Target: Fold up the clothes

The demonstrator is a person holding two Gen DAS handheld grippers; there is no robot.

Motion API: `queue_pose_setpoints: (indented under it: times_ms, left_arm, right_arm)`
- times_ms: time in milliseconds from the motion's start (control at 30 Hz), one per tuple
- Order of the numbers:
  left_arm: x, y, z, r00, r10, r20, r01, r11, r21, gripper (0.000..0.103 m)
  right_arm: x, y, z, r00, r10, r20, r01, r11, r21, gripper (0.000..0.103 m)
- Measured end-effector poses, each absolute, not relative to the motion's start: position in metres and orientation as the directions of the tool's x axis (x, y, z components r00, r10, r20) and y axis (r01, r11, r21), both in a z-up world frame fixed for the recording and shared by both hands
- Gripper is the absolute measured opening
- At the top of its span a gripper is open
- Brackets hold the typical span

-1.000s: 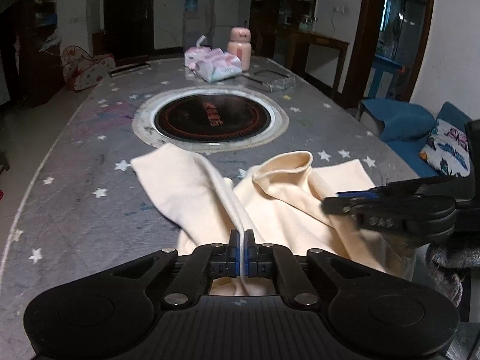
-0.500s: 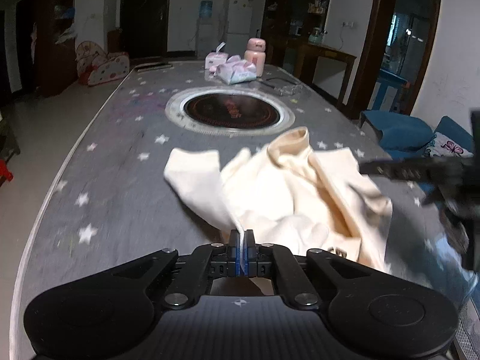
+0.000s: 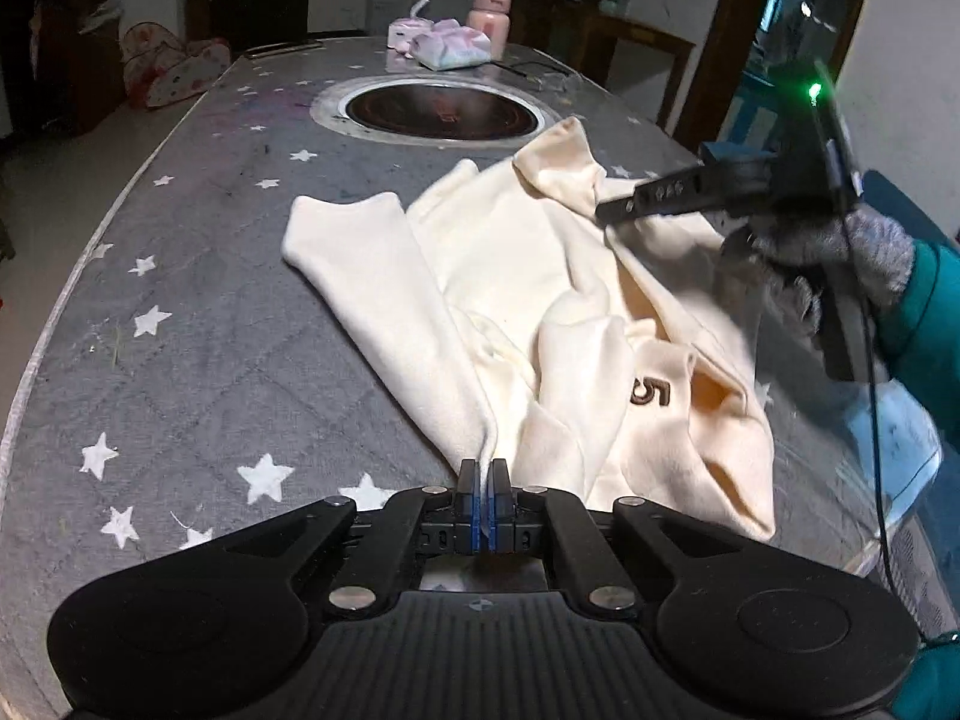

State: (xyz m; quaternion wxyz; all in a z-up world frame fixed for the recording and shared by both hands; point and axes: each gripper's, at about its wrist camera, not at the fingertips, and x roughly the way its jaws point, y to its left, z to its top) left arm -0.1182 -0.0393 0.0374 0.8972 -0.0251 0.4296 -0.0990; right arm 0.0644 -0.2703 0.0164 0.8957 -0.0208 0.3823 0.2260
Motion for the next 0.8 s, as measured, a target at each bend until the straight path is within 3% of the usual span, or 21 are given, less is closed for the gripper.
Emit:
queue_pose_setpoints:
  times_ms: [400, 533, 667, 800]
  left_arm:
    - [-0.136, -0.034, 0.050, 0.631, -0.196, -0.751, 0.196, 0.977, -0.090, 0.002]
    - [-0.145, -0.035, 0.049, 0.614, -0.213, -0.760, 0.234, 0.969, -0.082, 0.002]
    - [-0.152, -0.032, 0.041, 0.582, -0.226, -0.781, 0.260, 0.962, -0.085, 0.003]
    - [-0.156, -0.027, 0.043, 0.571, -0.235, -0.787, 0.271, 0.958, -0.090, 0.007]
  right_arm:
    - [-0.040, -0.363, 0.089, 0.833, 0.266, -0.486, -0.285, 0.958, 0.035, 0.012]
    - [-0.076, -0.404, 0.098, 0.853, 0.203, -0.482, -0.211, 0.977, 0.038, 0.012]
    - [-0.094, -0.435, 0.078, 0.820, 0.116, -0.561, -0.119, 0.992, 0.032, 0.014]
    - [-0.098, -0.452, 0.056, 0.763, 0.061, -0.644, -0.068, 0.998, 0.014, 0.024]
